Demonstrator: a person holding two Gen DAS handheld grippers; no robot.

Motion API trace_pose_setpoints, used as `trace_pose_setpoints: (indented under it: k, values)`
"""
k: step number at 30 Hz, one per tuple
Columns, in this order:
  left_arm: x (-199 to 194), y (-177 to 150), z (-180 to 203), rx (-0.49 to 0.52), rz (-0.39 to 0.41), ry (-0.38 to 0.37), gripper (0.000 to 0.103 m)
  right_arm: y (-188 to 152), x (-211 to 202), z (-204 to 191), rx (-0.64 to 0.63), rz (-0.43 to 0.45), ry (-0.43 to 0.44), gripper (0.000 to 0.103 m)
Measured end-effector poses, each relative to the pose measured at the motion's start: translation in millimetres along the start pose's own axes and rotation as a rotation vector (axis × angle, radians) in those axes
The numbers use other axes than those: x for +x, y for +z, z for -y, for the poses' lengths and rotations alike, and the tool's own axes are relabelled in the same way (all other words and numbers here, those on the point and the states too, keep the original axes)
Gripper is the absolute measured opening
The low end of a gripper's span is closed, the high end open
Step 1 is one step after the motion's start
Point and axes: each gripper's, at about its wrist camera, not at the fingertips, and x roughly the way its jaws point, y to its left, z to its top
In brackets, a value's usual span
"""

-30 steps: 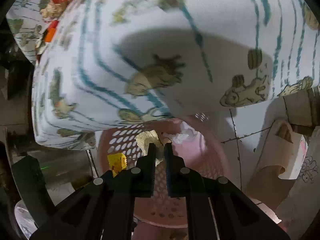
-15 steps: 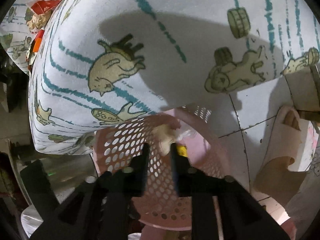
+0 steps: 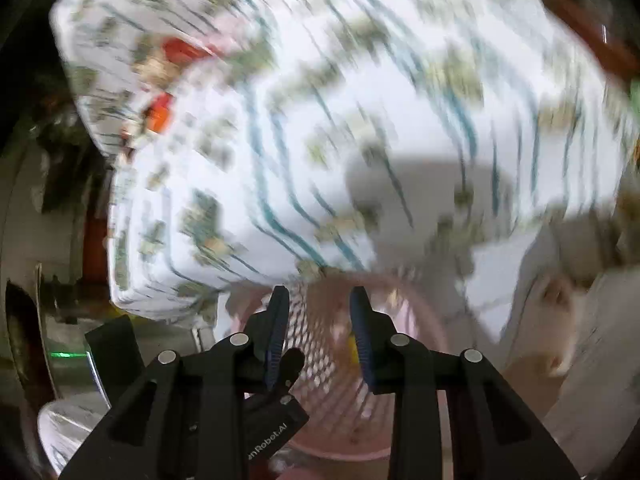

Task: Collect trash
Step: 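Carry both items over the pink basket and open both tools, then move both tools back over the remaining trash on the table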

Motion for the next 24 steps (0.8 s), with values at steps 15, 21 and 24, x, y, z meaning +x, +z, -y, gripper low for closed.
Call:
trace_pose_setpoints:
  k: [15, 21, 24]
  values:
    - [-178, 24, 0, 0.030, 0.438, 0.027, 0.085, 50, -128, -37, -0.104, 0.307, 0.020, 0.033]
    - [-222, 48, -5, 0.113, 0.535, 0.049, 0.096, 88, -184, -50, -0.193, 0.456, -0.031, 0.039]
    - [-228, 71, -17, 0.127, 0.544, 0.041, 0.096, 106, -194, -57, -0.289, 0.510, -0.109, 0.040]
